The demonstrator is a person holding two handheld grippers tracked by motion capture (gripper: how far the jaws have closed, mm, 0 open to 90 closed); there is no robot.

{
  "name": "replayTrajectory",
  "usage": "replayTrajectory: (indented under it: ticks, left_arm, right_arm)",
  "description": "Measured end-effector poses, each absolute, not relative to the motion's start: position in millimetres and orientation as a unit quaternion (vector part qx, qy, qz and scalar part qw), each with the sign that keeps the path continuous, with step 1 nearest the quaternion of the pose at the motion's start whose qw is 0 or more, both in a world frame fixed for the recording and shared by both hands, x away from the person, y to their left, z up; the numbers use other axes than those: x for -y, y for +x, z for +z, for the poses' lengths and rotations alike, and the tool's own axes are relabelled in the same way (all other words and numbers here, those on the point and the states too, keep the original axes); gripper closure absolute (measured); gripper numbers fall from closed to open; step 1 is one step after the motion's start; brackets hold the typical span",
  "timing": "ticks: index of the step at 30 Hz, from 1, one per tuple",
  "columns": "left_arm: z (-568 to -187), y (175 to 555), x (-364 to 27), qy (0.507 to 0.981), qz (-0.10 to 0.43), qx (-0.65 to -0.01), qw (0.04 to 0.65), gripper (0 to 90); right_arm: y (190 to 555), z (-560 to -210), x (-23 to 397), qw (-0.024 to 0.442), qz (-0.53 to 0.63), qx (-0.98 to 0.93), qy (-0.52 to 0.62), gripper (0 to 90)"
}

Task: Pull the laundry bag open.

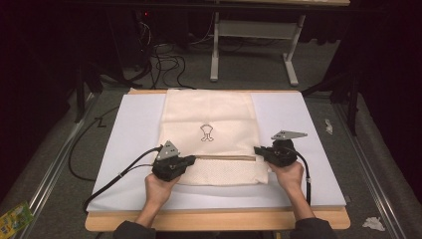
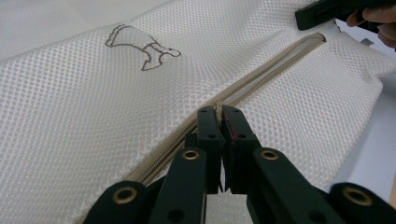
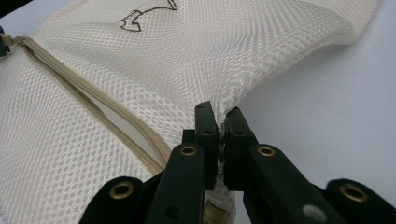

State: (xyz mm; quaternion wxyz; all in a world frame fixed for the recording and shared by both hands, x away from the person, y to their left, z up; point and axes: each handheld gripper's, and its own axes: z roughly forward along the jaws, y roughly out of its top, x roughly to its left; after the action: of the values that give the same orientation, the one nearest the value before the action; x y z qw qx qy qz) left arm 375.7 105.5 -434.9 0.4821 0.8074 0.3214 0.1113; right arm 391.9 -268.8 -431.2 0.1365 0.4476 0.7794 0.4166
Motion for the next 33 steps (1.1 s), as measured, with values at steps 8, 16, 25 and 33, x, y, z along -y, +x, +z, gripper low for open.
replayTrajectory:
  ticks: [8, 16, 25, 33]
  left_arm:
    - [-435, 375, -111, 0.805, 0.113, -0.327, 0.483, 87.1]
    - [-433, 375, -116, 0.8, 0.117, -0.329, 0.488, 87.1]
    - [-431, 376, -122, 0.795, 0.117, -0.336, 0.491, 87.1]
    - [-430, 375, -128, 0.795, 0.121, -0.34, 0.488, 87.1]
  right_arm:
    - [392, -432, 271, 0.137, 0.414, -0.78, 0.449, 88.1]
    - [393, -434, 271, 0.138, 0.411, -0.779, 0.453, 88.2]
    - [393, -435, 273, 0.136, 0.409, -0.779, 0.455, 88.2]
    - [393, -435, 275, 0.141, 0.406, -0.779, 0.456, 88.2]
